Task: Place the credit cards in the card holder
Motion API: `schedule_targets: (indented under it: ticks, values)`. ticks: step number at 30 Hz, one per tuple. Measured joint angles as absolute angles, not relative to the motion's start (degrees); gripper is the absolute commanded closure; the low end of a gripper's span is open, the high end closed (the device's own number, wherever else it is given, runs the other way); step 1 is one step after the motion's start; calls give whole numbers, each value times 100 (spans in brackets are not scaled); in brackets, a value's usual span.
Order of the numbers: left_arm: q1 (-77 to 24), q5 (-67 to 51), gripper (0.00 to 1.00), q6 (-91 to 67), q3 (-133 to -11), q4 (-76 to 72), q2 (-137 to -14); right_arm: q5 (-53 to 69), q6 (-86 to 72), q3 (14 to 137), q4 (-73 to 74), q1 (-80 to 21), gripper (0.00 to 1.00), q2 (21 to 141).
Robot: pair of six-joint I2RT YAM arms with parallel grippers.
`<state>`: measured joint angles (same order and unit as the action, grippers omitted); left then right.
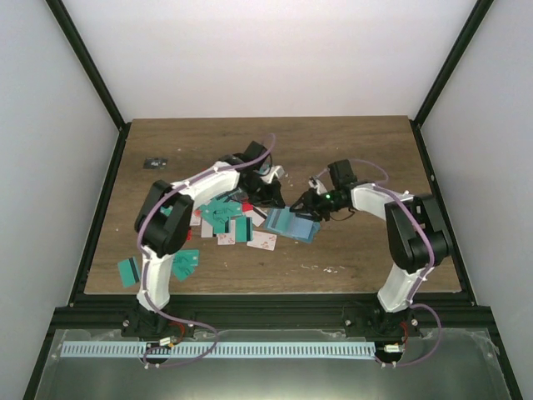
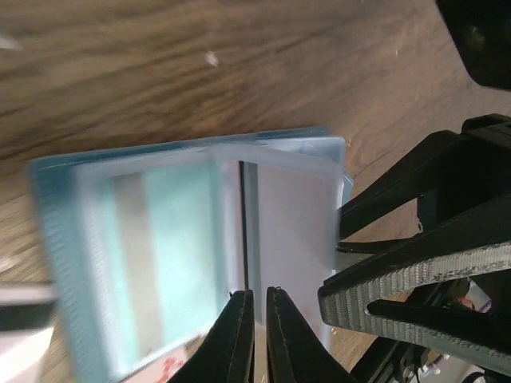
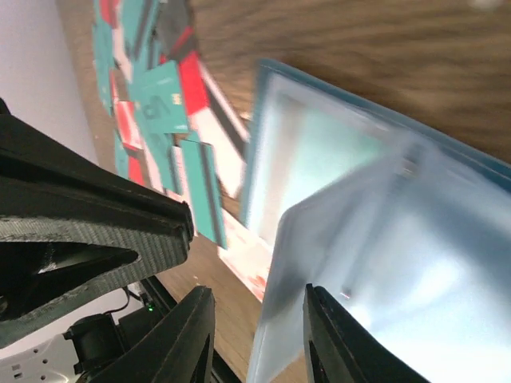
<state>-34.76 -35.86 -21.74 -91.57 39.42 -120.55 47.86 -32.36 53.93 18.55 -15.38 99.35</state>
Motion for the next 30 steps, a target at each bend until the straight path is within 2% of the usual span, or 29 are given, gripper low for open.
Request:
schedule_targets:
  ticks: [9, 14, 17, 22, 30]
  values:
    - [-2257, -3002, 86, -2272, -7964, 3898, -10562, 5461, -3236, 7177, 1883, -2530, 62, 10650]
    - [-2088, -3092, 85, -2224, -7609, 3767, -10495, 5231, -3127, 7631, 2171, -2620, 62, 10444]
    - [-2206, -3229, 85, -2224, -7570, 3660, -10639, 4462, -3116, 7413, 2495, -2536, 63, 10147]
    - [-2375, -3398, 85, -2180, -7749, 3555, -11039, 3361, -3406, 6128, 2790, -2292, 63, 9260]
    - [-2567, -3402, 85, -2064, -7955, 3522, -11583, 2792, -3610, 5345, 2891, -2215, 59, 9037]
